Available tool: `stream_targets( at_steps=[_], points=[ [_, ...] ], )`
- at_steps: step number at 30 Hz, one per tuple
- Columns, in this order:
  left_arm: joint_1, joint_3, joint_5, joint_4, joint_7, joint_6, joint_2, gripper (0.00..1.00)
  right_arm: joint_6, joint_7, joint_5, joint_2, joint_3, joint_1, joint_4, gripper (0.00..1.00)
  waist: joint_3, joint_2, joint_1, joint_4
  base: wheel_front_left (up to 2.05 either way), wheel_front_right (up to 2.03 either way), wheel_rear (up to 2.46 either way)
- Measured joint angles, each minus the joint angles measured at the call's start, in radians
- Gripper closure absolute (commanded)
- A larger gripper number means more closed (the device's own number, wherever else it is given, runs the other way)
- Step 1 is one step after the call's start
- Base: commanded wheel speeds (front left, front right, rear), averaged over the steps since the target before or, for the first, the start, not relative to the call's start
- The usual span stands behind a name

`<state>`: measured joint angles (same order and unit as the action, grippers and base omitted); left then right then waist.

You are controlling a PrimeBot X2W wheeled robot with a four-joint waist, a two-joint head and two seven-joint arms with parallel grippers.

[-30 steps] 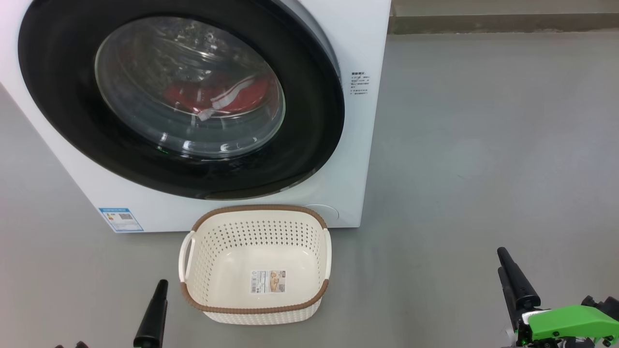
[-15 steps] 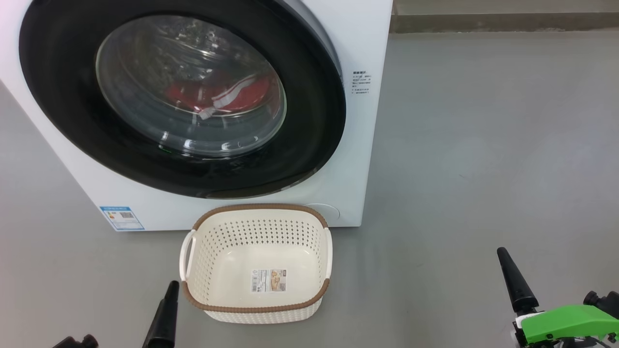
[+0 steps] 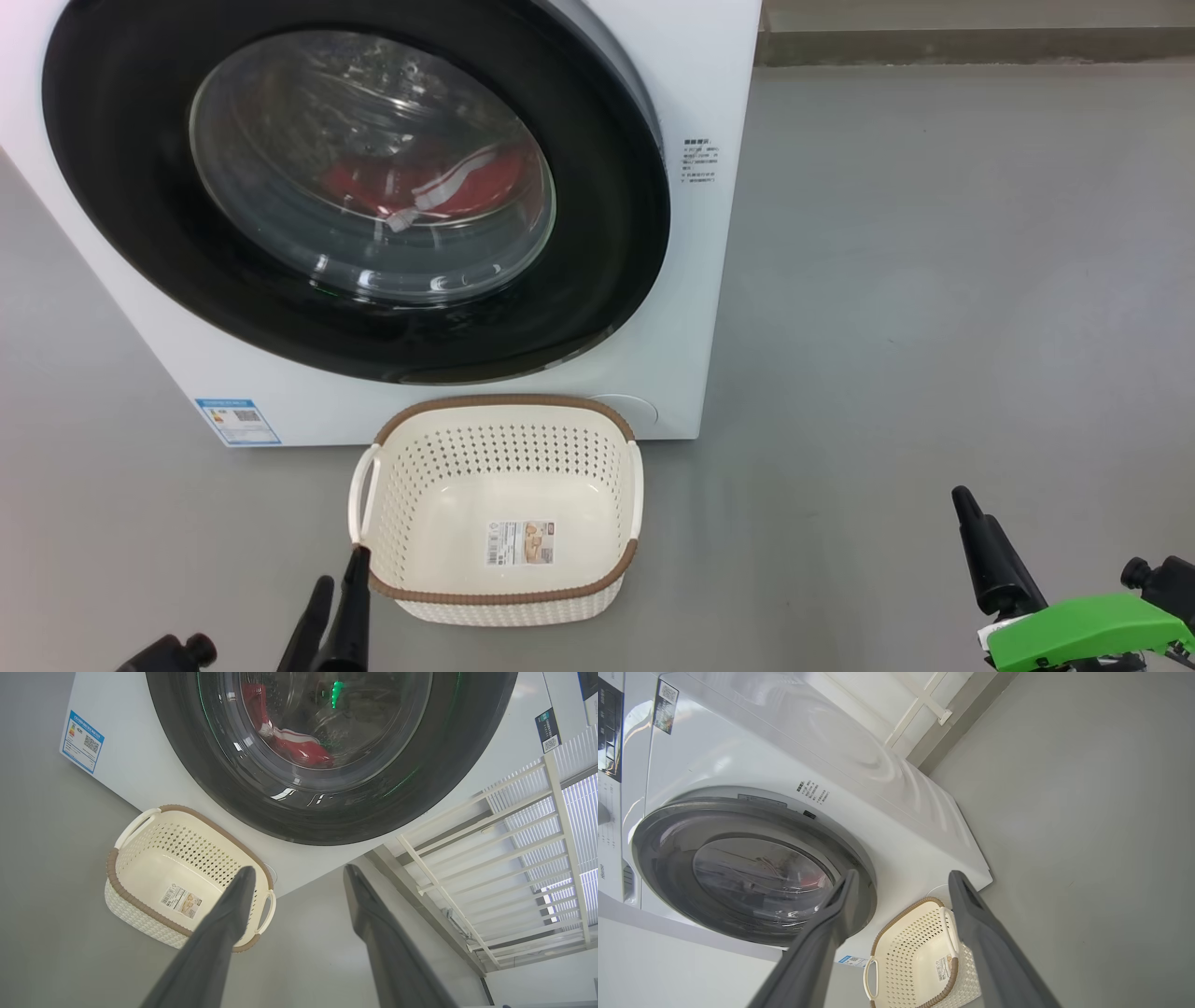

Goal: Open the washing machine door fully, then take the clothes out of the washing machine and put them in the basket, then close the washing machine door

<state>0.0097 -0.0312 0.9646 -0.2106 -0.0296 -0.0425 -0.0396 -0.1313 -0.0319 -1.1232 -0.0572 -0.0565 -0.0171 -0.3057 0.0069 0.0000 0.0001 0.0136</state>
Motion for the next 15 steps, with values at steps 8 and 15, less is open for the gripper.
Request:
stream_targets(
  at_steps=[8, 15],
  points=[
    [0.012, -0.030, -0.105, 0.015, -0.026, 0.035, -0.014, 0.00, 0.000, -0.023, 0.113, -0.002, 0.000, -0.002, 0.007, 0.00, -0.003, 0.0000, 0.0000, 0.000, 0.00, 0.00, 0.00],
    [0.014, -0.048, -0.186, 0.029, -0.045, 0.055, -0.027, 0.00, 0.000, -0.044, 0.188, -0.003, 0.000, -0.021, 0.015, 0.00, -0.005, 0.0000, 0.0000, 0.002, 0.00, 0.00, 0.00]
  ],
)
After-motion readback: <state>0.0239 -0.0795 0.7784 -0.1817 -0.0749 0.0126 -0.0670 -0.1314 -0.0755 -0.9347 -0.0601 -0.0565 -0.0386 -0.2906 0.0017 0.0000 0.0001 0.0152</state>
